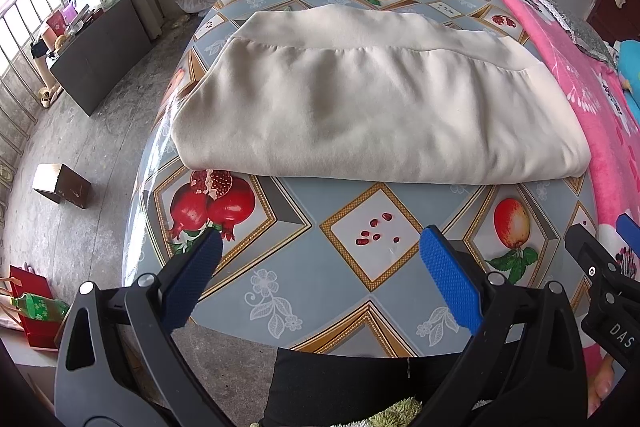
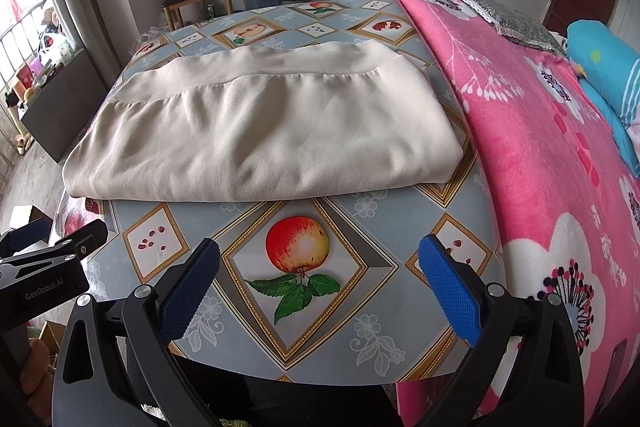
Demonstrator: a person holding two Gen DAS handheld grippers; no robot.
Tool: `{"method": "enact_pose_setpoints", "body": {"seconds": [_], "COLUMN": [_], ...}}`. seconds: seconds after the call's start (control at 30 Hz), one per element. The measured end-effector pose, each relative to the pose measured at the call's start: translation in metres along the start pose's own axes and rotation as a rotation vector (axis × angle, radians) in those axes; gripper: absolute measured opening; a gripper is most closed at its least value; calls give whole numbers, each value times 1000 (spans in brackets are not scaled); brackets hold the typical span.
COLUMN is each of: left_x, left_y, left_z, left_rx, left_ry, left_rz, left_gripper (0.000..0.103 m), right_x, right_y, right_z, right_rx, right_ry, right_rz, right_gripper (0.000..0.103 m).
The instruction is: Fold large clothes
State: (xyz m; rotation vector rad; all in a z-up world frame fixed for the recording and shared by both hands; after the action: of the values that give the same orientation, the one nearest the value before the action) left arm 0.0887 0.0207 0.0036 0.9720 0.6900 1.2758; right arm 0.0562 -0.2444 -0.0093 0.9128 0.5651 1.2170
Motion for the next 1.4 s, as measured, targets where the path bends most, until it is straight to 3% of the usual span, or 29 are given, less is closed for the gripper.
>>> {"method": "enact_pose_setpoints", "body": {"seconds": [1.4], "left_x": [3], "left_y": [-2], "left_z": [-3], "left_rx": [4], "left_ry": [-4], "left_rz": [11], "left_gripper": [96], "right_x": [-7], "right_y": [-7], "right_z": [-2], "right_rx": [10], "right_ry": [-10], "right_rz": [8], "right_gripper": [97]}}
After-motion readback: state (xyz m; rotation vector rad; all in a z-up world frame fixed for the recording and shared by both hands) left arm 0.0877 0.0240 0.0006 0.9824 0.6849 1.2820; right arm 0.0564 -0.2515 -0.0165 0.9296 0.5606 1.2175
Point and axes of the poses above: each gripper's, at about its wrist camera, not at the fingertips, and y roughly against the way its jaws point, x to its left, z to its top, the point moved 1 cm from there along -y, roughly the way its jaws point, and after that the axes turned 11 degrees about -y, right-handed, at the moved point
